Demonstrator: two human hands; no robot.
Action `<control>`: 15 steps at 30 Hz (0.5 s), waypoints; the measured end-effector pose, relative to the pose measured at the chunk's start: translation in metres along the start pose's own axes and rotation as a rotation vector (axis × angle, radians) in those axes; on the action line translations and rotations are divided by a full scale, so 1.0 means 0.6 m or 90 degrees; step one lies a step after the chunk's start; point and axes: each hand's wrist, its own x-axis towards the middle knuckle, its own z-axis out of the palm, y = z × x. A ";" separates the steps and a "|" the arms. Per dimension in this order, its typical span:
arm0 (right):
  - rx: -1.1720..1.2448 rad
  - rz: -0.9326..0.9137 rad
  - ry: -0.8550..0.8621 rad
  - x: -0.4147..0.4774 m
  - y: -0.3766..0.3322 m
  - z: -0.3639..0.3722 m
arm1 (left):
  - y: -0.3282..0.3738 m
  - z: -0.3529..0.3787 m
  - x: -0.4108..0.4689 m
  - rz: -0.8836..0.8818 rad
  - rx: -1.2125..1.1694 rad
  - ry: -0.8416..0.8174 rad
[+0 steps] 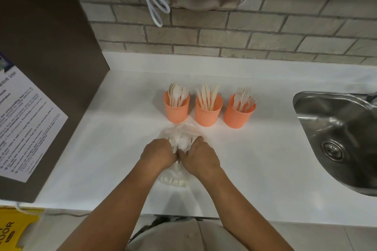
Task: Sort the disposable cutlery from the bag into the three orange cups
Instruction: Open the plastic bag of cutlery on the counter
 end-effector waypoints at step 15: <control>0.340 -0.011 0.038 0.000 -0.007 0.043 | -0.057 0.010 -0.008 -0.035 -0.325 -0.031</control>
